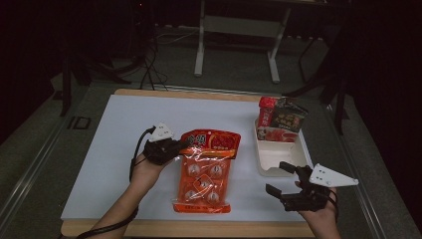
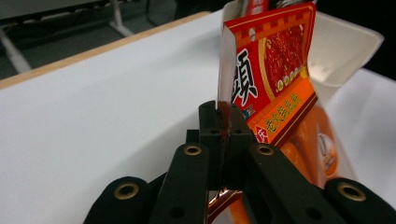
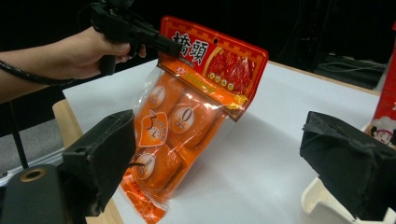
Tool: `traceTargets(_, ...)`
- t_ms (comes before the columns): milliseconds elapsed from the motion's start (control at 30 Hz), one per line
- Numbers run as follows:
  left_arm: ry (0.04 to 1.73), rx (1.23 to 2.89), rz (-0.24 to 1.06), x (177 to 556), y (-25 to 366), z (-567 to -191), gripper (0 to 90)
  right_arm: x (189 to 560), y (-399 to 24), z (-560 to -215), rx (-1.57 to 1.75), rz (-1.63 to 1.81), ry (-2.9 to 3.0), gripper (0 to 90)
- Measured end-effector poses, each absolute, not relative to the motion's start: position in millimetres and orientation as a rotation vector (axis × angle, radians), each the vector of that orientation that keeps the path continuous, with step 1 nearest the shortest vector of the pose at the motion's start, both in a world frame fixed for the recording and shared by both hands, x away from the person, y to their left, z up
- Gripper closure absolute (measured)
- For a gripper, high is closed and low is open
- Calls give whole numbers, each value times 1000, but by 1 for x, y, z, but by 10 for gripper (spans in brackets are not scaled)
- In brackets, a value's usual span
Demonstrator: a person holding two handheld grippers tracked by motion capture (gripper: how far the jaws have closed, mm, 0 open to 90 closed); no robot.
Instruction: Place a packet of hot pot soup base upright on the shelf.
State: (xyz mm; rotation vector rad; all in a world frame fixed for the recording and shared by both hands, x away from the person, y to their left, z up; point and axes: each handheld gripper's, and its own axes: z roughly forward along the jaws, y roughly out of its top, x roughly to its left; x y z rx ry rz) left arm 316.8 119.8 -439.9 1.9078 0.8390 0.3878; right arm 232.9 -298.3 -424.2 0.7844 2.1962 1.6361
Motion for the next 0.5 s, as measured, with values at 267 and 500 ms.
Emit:
traceTargets(267, 725, 1867, 390, 293, 114, -421, 900, 235, -291, -421, 757, 1641, 2192, 208)
traceTargets(500, 663, 1844, 360, 277, 109, -410, 900, 242, -287, -422, 769, 1652, 2198, 206)
